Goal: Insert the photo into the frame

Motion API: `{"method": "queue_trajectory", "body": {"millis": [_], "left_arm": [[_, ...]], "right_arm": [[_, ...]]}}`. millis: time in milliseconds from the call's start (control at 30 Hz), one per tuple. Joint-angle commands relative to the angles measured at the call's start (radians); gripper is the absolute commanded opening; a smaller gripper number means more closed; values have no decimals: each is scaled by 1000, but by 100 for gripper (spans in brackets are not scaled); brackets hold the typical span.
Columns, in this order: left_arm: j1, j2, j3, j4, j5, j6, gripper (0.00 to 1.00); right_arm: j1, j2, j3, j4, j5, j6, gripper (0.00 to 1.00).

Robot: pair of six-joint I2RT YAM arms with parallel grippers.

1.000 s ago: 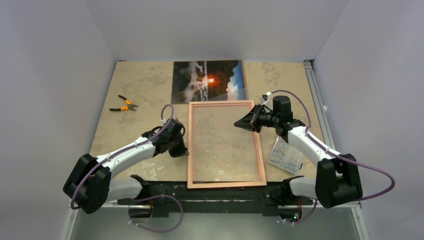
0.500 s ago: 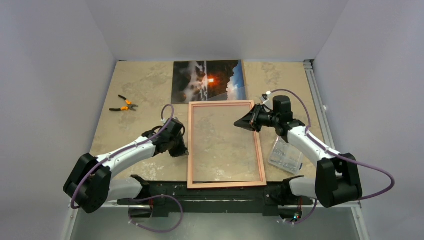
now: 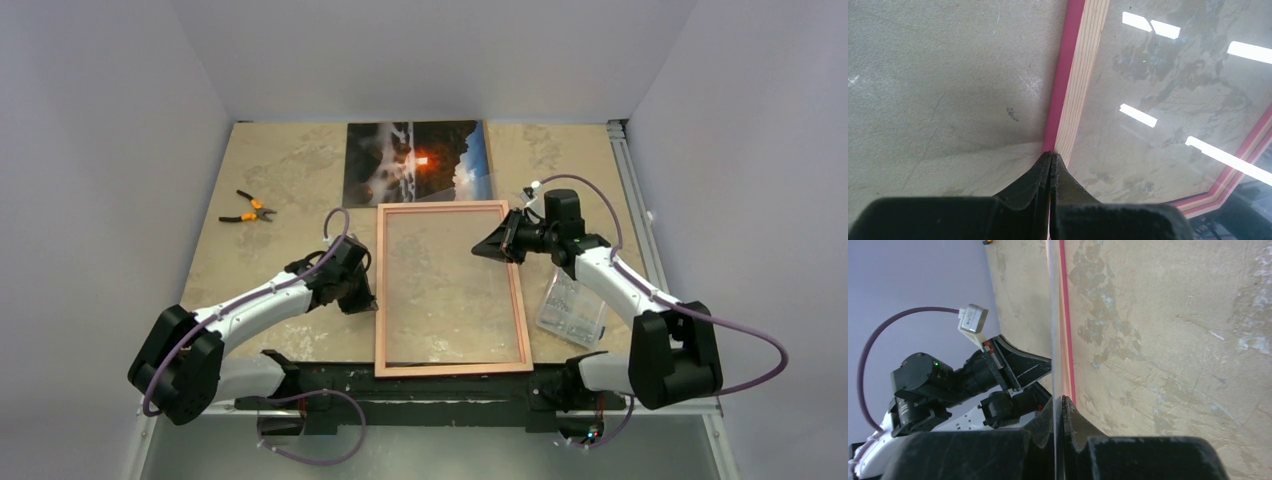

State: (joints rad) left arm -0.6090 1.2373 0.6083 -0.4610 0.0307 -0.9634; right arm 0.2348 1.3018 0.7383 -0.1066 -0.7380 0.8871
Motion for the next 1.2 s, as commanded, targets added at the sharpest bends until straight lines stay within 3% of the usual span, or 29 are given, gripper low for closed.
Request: {"method": "queue_trajectory", "body": {"millis": [0,733,900,1167], "left_arm": [[-1,46,-22,-22,-55,28,0],[0,61,-15,-19,-45,31,0],[-1,66,-16,-18,-45,35,0],[-1,79,-13,-13,-35,41,0]], "right_arm": [[15,23,18,-37,54,-75,0],[15,-6,-79,123,109,-57,0],[15,-4,-27,57,110,-108,0],[15,5,-26,100,127,-71,0]]}}
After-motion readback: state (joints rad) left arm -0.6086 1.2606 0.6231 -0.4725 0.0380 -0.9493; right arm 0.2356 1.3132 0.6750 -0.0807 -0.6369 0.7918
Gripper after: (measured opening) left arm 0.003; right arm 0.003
